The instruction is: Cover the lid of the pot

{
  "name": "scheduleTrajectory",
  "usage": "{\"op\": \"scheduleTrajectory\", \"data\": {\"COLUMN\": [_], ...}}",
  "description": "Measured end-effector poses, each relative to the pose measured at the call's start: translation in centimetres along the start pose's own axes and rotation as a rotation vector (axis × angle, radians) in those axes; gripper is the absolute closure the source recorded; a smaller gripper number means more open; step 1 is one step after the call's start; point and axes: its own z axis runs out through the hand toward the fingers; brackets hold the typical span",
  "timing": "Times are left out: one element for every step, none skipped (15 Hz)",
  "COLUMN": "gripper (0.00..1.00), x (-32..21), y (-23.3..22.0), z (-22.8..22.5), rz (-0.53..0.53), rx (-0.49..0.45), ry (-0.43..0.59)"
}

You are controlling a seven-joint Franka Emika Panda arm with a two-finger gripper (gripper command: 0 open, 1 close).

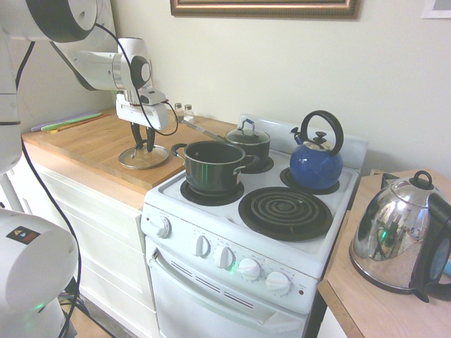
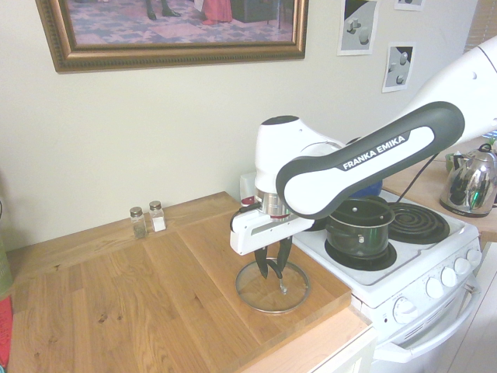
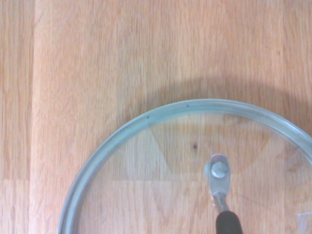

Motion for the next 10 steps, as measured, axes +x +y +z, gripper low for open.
{"op": "scheduleTrajectory", "data": {"gripper": [1.00, 1.00, 1.00, 1.00, 1.00, 1.00, 1.00, 1.00, 1.00, 1.00], "x": [0.0, 0.0, 0.1, 0.1, 0.0, 0.0, 0.1, 0.2, 0.5, 0.7], "y": [0.0, 0.0, 0.0, 0.0, 0.0, 0.0, 0.0, 0.1, 0.2, 0.3], "z": [0.0, 0.0, 0.0, -0.1, -0.1, -0.2, -0.2, -0.4, -0.7, -1.5], "rz": [0.000, 0.000, 0.001, 0.000, 0.000, 0.000, 0.001, 0.004, 0.008, 0.012], "rx": [0.000, 0.000, 0.000, 0.001, 0.001, 0.001, 0.001, 0.003, 0.007, 0.016], "ry": [0.000, 0.000, 0.001, 0.001, 0.001, 0.002, 0.003, 0.004, 0.008, 0.015]}}
